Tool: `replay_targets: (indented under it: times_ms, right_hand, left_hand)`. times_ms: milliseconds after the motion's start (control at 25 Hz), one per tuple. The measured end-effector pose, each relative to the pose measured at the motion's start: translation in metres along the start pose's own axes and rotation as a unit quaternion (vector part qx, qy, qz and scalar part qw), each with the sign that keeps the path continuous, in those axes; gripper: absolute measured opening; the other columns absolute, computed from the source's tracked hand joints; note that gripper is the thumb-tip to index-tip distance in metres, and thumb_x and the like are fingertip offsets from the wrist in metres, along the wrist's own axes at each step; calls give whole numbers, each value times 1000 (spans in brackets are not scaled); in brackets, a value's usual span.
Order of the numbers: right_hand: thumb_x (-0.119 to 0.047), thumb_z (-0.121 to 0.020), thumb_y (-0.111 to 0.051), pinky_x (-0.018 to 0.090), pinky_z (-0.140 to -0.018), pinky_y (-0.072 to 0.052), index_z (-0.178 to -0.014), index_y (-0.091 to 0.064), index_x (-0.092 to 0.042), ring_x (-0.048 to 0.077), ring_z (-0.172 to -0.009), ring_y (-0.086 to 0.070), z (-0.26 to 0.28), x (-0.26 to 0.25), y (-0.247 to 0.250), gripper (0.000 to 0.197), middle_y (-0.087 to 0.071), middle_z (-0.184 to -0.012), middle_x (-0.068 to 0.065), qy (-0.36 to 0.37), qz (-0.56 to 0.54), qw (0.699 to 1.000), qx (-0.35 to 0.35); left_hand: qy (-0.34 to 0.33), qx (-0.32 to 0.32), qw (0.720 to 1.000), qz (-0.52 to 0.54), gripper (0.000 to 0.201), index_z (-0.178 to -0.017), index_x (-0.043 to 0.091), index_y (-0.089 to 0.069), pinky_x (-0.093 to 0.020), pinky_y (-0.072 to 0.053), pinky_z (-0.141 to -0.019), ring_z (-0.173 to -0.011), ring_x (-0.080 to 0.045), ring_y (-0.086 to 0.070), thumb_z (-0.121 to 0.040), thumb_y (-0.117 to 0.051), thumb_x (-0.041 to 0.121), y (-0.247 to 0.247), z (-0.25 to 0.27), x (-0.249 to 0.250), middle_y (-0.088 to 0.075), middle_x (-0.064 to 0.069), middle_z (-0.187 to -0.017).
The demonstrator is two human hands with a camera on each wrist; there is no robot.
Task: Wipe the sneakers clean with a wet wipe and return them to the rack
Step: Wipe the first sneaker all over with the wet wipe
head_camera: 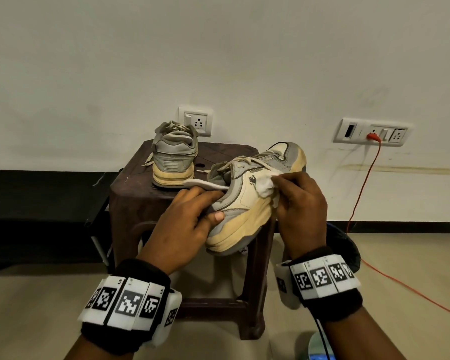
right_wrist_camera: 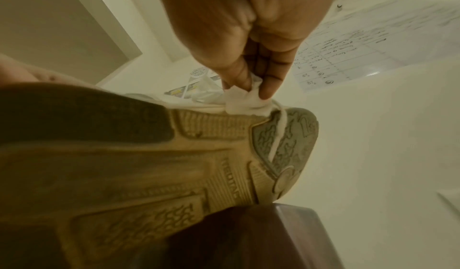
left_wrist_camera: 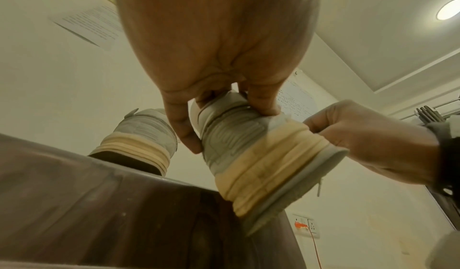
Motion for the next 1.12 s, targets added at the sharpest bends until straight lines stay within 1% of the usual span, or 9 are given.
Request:
replay_targets:
  times_ms: [160,320,400,480,600,760,880,1000,1120]
  right_hand:
    - [-1,-80,-62,39,-74,-55,-104,-71,-3,30,-88,-63,3,7,1,26,-65,-98,14,-24,-39,999,-8]
    - [2,-78,-70,32,-75,-54,-103,-71,-2,25,-89,-62,29,-36,-10,26,-65,-97,12,39,-63,993,-88]
    - [2,-76,-72,31,-75,-54,-102,-72,-2,25,-88,-62,33,-41,-12,26,-66,-96,12,66,-55,990,-110]
    - [2,-73,-75,31,-76,-54,-100,-72,-2,25,-88,-63,27,-27,-9,27,-66,-96,13,51,-26,993,-100]
    - [2,-73,-75,33,-76,-55,-99,-72,-3,27,-88,-63,11,4,-3,26,-66,-97,12,-13,-5,999,-49]
    - [-1,-78,-71,32,-74,-54,-102,-71,-3,27,-87,-64,8,7,-2,24,-67,-98,12,-39,-25,998,-34]
    - [0,-78,-70,33,-76,-55,-103,-72,-4,25,-88,-63,20,-23,-7,25,-67,-98,11,0,-53,995,-79]
    - [-6,-80,-66,32,-77,-54,-102,-73,-6,23,-90,-62,33,-54,-10,23,-68,-97,10,58,-77,986,-136]
    - [-4,-79,-69,32,-76,-54,-102,-73,-5,25,-89,-63,31,-49,-9,23,-68,-97,11,64,-56,985,-148]
  left_hand:
    - [8,-3,1000,-2,44,-127,21,-58,-27,-42,-93,-111,-9,-48,-86,-53,35,0,0,-2,-51,16,-112]
    - [26,13,999,30,46,-123,19,-58,-38,-47,-93,-111,-13,-52,-85,-47,43,2,0,-11,-57,8,-115]
    - [29,15,999,40,43,-121,18,-59,-40,-47,-92,-110,-14,-53,-85,-50,39,2,0,-12,-58,7,-114]
    - [29,13,999,40,41,-121,16,-59,-40,-47,-93,-110,-15,-53,-85,-52,35,1,-1,-11,-58,6,-113]
    - [36,11,998,51,43,-123,15,-59,-38,-47,-92,-107,-15,-54,-84,-53,33,2,-1,-12,-57,7,-112]
    - [48,12,997,66,42,-120,15,-60,-39,-50,-87,-100,-13,-55,-83,-54,33,1,-1,-15,-58,8,-108]
    - [59,16,995,82,38,-117,16,-59,-45,-50,-87,-104,-16,-58,-84,-53,34,-1,0,-20,-62,3,-111]
    - [62,27,995,77,38,-118,18,-58,-46,-49,-89,-107,-17,-58,-84,-53,34,-1,-1,-23,-62,2,-114]
    - [60,29,993,93,38,-118,18,-58,-47,-50,-89,-108,-16,-57,-85,-52,35,-3,-2,-21,-61,2,-115]
Point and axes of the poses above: each hand's wrist, its own z-axis away from the middle knuckle, its own y-axis out of the back of the hand, x = y × z, the point moved 8 cm from there along -z, towards the middle knuckle
